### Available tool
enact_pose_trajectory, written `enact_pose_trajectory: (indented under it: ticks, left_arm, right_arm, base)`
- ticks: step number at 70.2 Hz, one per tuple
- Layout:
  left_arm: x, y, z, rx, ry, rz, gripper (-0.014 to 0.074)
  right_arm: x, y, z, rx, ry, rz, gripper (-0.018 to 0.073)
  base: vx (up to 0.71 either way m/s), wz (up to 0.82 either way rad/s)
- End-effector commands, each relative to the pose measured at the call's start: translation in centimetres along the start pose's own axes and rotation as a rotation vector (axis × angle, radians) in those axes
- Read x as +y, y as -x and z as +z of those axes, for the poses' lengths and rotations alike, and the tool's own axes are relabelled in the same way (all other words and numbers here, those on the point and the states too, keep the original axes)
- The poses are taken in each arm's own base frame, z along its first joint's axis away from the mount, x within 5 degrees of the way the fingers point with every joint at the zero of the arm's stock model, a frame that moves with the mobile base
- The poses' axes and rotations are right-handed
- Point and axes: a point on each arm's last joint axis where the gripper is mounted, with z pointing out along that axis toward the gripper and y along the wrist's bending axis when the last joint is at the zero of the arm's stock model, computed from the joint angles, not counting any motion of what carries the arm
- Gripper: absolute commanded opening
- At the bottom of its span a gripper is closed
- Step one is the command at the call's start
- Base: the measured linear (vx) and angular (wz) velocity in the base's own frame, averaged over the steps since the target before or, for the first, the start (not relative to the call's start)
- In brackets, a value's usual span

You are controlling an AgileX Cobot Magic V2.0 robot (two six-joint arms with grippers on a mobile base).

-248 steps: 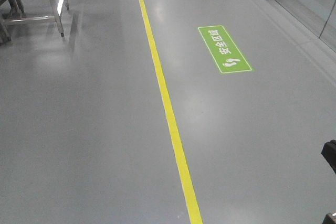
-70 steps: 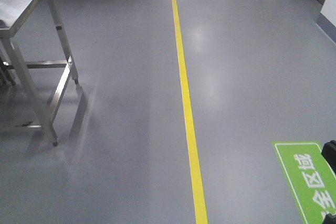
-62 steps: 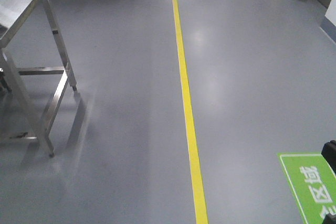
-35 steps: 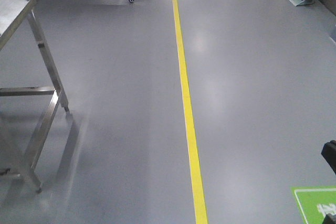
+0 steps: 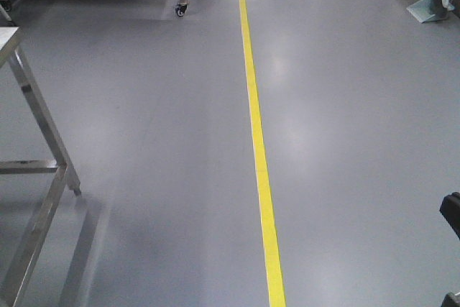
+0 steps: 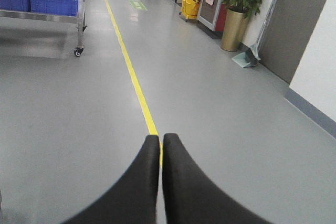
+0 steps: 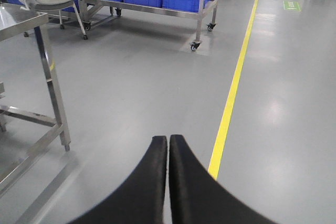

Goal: Move and align brake pads A on conveyor
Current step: 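Drive on past the cart of blue bins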

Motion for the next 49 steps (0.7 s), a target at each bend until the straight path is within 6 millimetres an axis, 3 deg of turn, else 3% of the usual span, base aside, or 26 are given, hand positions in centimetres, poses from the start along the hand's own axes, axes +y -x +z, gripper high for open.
enact_pose_trajectory:
  ticks: [1,49]
  left_arm:
    - [-0.45,1.31,-0.1,-0.073,-0.04,0.009,-0.0006]
    - [-0.45,1.31,-0.1,-0.073,-0.04,0.009,-0.0006]
  right_arm:
    - [-0.16,1.52,-0.14,-0.091,-0.014,-0.008,-0.0006]
    - [-0.16,1.52,-0.14,-0.091,-0.014,-0.008,-0.0006]
  base:
    - [0.55,0.02]
    - [0.52,0.01]
